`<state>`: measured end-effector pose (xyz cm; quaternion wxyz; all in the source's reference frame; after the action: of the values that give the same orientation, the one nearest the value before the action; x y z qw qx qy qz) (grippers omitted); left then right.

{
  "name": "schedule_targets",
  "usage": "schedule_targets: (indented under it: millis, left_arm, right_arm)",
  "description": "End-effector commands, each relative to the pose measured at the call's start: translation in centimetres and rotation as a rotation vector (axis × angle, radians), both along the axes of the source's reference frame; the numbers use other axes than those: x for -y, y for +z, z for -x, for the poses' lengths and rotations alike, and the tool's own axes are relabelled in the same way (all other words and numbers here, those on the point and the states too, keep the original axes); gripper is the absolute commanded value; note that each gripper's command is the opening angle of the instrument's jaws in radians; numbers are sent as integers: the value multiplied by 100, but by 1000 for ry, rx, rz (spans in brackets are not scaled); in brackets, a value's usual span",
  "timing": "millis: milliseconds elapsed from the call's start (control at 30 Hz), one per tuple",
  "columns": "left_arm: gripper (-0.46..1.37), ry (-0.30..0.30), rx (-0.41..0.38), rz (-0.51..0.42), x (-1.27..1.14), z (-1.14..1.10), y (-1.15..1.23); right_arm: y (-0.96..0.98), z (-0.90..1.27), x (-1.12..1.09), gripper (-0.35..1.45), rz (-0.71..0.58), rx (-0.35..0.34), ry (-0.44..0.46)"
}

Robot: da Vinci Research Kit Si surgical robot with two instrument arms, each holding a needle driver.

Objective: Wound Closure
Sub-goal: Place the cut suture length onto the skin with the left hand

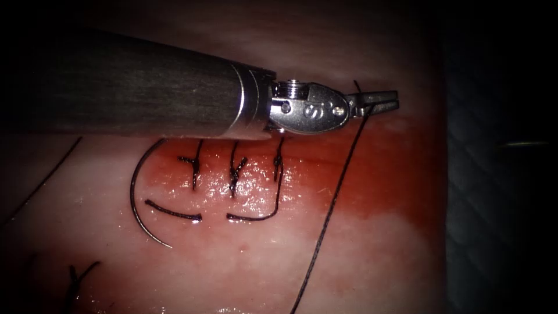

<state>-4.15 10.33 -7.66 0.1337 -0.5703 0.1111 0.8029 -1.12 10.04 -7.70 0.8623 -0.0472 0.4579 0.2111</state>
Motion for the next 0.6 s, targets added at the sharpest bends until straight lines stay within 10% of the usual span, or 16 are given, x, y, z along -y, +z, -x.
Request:
schedule_targets:
  millis: [33, 400, 600]
  left_arm:
    - [-35, 24, 15, -15, 7, 9, 6]
    - [-35, 253, 33, -324, 100, 71, 53]
    - [62, 277, 26, -472, 126, 71, 62]
  right_arm:
    - [-2, 5, -2, 130, 5, 7, 6]
    - [3, 8, -4, 133, 9, 24, 21]
    - [3, 7, -4, 134, 9, 22, 19]
